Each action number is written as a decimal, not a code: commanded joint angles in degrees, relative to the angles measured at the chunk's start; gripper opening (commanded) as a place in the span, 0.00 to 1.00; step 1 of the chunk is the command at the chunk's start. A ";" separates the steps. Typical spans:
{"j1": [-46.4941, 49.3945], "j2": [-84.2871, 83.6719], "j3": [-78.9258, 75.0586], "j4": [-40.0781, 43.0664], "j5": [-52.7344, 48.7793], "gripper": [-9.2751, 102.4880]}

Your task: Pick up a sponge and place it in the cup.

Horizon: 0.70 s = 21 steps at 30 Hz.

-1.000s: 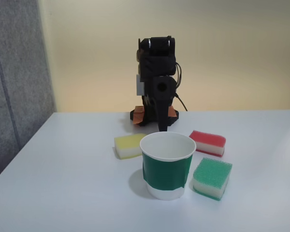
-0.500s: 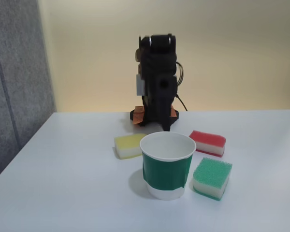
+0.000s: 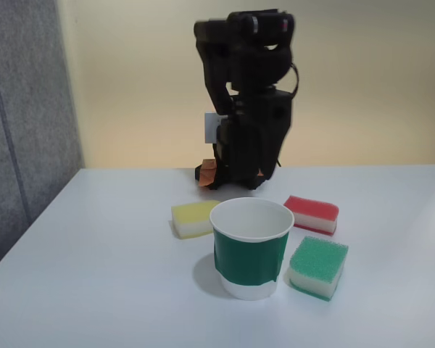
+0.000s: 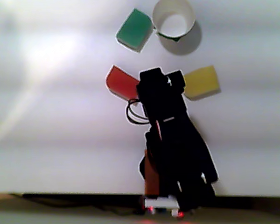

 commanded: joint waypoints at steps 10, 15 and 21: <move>-10.63 -18.63 -13.89 -5.27 -0.35 0.08; -13.01 -21.62 -17.49 -4.57 -0.35 0.08; -14.68 -24.26 -21.27 -3.16 -0.62 0.08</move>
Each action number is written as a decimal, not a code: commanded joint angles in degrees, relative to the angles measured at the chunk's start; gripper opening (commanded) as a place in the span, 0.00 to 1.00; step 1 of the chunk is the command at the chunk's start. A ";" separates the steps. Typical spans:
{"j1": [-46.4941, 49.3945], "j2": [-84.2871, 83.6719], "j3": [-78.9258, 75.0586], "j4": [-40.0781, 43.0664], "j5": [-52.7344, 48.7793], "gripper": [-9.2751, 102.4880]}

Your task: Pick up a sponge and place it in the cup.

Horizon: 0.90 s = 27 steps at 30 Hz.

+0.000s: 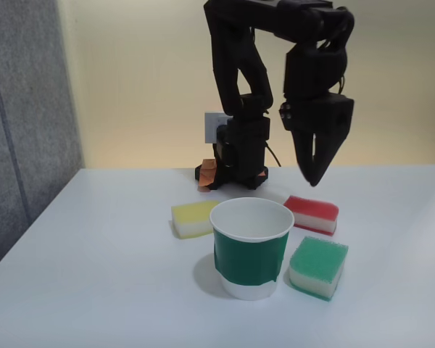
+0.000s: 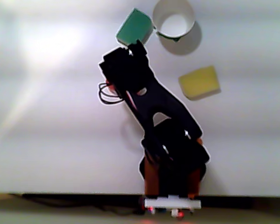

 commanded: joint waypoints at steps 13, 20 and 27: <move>-0.79 -5.36 -5.10 -2.99 -0.79 0.15; 2.37 -8.61 -5.80 -9.05 -1.58 0.21; 7.12 -9.05 -5.10 -13.01 -3.08 0.30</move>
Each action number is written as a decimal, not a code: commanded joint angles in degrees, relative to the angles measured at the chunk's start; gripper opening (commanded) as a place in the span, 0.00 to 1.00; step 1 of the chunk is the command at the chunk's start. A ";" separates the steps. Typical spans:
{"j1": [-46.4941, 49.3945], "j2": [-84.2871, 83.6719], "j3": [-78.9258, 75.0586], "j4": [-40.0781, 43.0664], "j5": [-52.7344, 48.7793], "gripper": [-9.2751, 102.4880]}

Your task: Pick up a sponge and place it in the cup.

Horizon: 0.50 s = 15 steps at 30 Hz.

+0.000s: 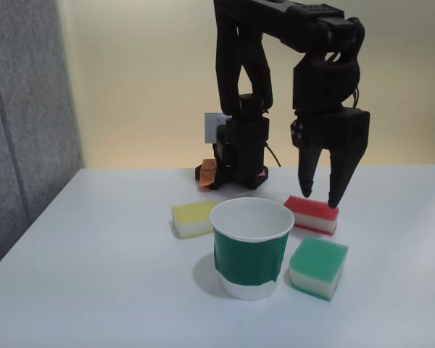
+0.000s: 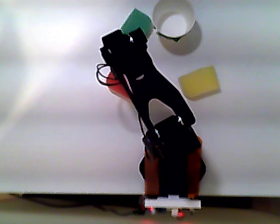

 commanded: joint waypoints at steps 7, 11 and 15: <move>1.85 3.08 2.64 -2.99 0.35 0.39; 0.18 6.77 6.50 -5.19 4.13 0.43; -1.58 10.46 10.72 -6.06 5.01 0.45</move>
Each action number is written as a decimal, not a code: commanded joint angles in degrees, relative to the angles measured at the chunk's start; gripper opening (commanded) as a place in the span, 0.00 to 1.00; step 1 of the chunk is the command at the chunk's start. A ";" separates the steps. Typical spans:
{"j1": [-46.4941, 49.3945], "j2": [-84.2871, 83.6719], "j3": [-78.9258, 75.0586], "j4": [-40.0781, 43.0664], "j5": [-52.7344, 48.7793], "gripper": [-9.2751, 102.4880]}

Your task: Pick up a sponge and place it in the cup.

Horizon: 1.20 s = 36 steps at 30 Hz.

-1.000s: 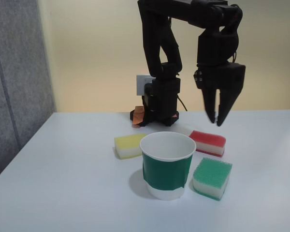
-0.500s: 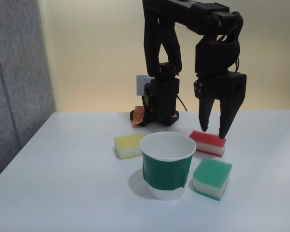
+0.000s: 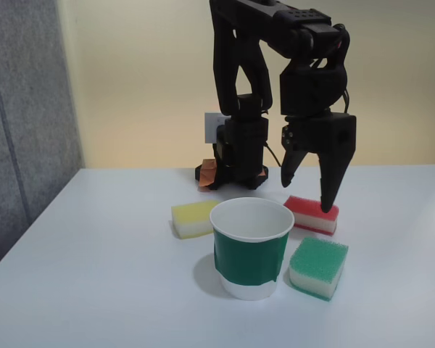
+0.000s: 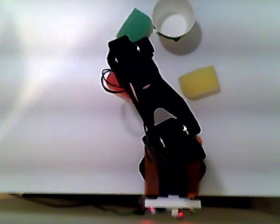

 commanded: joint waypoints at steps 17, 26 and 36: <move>-6.06 3.96 6.94 -6.86 3.96 0.49; -5.19 -1.14 6.68 -13.27 3.96 0.51; -0.88 -2.99 12.30 -21.36 4.04 0.51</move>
